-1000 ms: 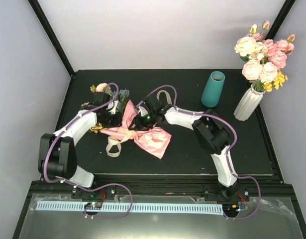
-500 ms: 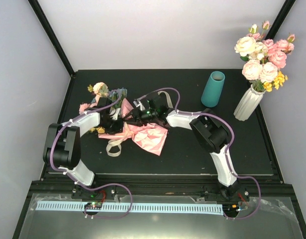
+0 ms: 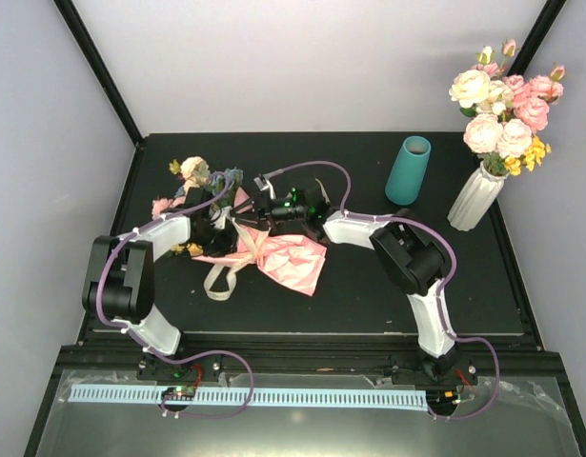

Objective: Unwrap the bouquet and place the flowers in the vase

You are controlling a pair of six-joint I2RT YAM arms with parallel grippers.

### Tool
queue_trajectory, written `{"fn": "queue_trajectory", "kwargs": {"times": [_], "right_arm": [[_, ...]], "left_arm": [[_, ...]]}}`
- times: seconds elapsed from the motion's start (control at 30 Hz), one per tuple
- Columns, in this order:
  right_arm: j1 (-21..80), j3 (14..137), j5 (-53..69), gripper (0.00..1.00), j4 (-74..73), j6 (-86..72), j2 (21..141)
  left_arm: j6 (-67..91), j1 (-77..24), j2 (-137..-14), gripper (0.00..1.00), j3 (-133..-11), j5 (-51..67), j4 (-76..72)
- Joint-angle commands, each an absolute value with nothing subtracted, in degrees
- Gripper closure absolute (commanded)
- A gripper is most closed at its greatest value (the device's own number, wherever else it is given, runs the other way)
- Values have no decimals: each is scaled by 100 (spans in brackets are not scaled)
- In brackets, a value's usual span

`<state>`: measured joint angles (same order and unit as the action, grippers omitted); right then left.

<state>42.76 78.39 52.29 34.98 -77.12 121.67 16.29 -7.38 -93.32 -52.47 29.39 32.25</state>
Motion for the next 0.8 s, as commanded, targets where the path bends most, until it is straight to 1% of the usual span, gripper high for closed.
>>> {"fn": "queue_trajectory", "kwargs": {"times": [0.0, 0.17, 0.4, 0.77], "right_arm": [[4281, 7996, 5336, 63, 4108, -7903, 11684], [4254, 8092, 5341, 63, 4258, -8091, 11496], [4189, 8246, 5282, 63, 4030, -8064, 11044], [4104, 8957, 5101, 63, 3111, -7836, 10392]], "left_arm": [[1872, -664, -9054, 81, -5042, 3501, 2891], [1861, -663, -9026, 81, -4960, 3516, 2885], [1854, -658, -8966, 82, -4927, 3431, 2908], [1799, -664, -8834, 82, -4930, 3250, 2968]]}}
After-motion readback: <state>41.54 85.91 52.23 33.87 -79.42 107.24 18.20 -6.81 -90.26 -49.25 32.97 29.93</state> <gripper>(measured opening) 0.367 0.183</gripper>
